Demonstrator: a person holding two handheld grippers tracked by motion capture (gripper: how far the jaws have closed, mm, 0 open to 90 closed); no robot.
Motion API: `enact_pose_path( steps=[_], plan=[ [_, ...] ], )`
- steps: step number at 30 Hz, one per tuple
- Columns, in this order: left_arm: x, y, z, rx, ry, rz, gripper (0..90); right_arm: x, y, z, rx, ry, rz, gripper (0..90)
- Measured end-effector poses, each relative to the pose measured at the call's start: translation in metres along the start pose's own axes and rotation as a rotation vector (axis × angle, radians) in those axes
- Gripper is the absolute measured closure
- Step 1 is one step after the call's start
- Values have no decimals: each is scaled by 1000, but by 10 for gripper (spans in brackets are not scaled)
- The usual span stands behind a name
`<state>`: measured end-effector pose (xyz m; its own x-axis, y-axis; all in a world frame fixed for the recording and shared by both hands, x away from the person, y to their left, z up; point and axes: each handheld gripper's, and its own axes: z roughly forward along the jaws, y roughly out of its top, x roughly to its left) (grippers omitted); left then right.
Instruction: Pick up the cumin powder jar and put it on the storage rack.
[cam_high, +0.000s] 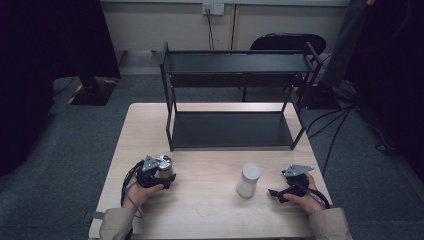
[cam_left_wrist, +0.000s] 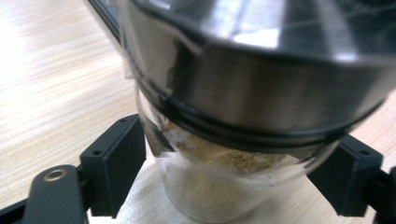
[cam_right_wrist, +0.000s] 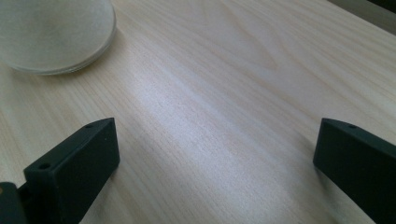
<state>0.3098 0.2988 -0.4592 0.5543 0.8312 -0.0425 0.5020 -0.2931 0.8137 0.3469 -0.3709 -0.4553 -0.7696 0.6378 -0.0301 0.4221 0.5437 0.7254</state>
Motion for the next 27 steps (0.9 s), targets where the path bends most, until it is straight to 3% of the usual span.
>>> enact_pose_path(
  steps=[10,20,27],
  plan=[
    [0,2,1,14,-1,18,295,0,0,0,0,0,0,0],
    [-2,3,0,17,6,59,309,0,0,0,0,0,0,0],
    [-5,8,0,26,-13,38,309,0,0,0,0,0,0,0]
  ],
)
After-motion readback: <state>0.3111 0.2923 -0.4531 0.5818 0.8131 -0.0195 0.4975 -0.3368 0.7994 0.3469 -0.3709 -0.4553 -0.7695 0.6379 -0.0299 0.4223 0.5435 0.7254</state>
